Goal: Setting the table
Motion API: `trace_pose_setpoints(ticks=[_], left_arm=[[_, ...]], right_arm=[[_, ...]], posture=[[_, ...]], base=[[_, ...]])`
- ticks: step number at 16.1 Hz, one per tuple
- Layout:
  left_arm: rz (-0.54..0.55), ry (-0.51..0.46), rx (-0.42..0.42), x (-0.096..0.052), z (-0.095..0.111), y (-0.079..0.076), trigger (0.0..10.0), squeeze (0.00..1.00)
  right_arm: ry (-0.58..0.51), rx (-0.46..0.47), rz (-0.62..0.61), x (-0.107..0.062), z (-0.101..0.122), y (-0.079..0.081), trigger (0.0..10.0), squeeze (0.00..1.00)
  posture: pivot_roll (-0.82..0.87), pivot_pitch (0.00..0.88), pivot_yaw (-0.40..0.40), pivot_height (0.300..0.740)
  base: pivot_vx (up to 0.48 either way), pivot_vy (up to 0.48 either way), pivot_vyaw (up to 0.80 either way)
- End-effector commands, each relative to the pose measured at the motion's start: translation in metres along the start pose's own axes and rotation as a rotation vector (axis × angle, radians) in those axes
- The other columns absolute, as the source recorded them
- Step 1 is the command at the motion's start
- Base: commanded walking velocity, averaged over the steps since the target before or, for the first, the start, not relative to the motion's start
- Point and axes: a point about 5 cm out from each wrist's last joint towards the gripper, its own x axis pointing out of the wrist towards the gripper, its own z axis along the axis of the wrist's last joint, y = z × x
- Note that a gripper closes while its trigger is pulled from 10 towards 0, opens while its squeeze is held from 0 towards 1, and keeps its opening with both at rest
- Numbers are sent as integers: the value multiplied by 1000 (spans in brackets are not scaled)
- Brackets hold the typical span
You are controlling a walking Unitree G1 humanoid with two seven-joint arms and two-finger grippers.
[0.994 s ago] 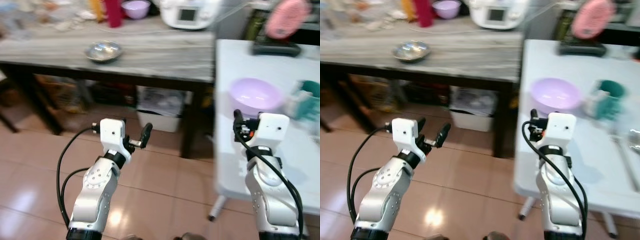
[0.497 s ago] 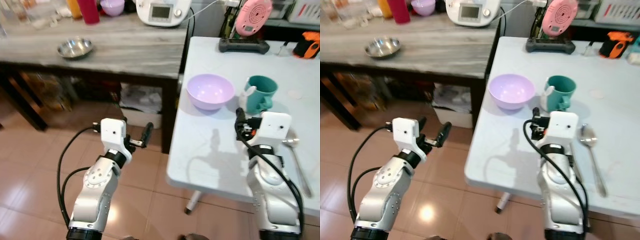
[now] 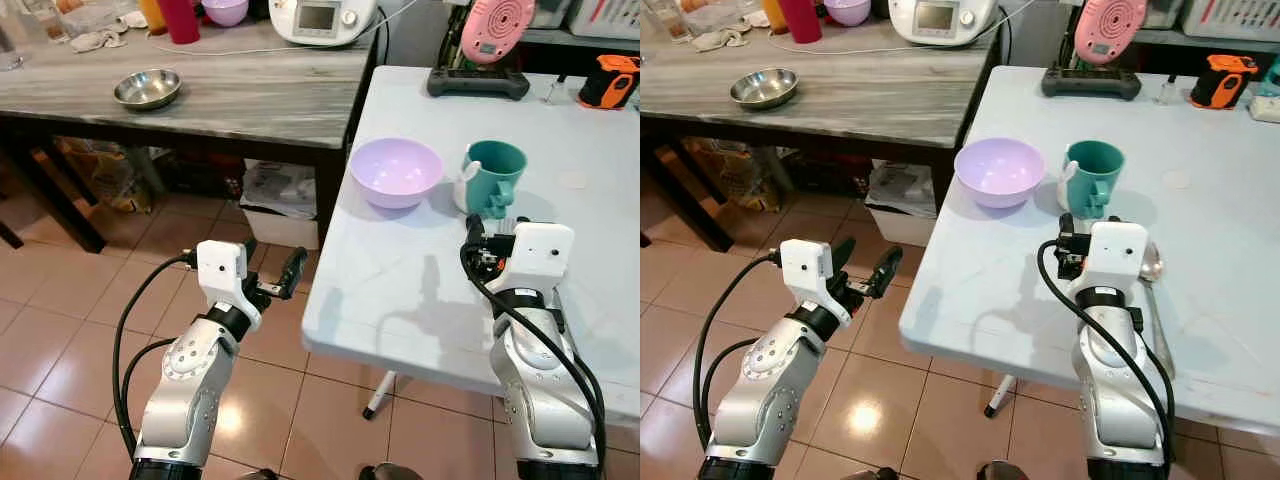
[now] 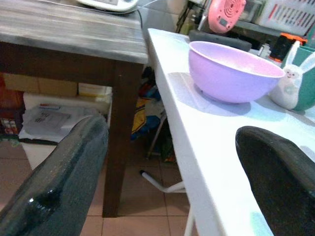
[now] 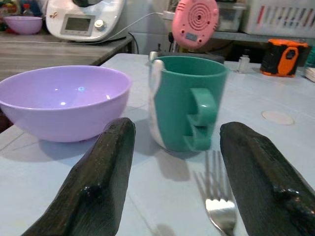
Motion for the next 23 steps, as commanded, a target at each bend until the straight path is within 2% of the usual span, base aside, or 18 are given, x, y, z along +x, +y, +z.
trace_pose_setpoints(ticks=[1,8,12,15,18,22,23], left_arm=[[-7,7,-7,-4,0,2,10000,0],[-27,9,-12,-4,-2,-2,10000,0],[-44,24,-15,-6,-5,-3,10000,0],[-113,61,-1,-10,-10,-7,10000,0],[-282,85,20,-19,-13,-20,10000,0],[-349,103,50,-22,-13,-22,10000,0],[-355,105,51,-22,-13,-22,10000,0]], right_arm=[[-19,-1,9,2,4,4,10000,0],[-23,-17,30,4,5,4,10000,0],[-47,-113,86,5,11,9,10000,0],[-68,-192,103,11,19,4,10000,0],[-30,-277,117,21,21,-3,10000,0],[15,-354,174,37,27,-10,10000,0],[68,-345,216,46,25,-14,10000,0]], posture=[[-189,145,48,740],[-190,146,43,740],[-195,150,40,740],[-204,159,30,740],[-212,171,21,740],[-227,194,11,740],[-230,200,10,740]], base=[[0,0,400],[189,0,314],[0,0,0],[0,0,0],[0,0,0],[0,0,0],[0,0,0]])
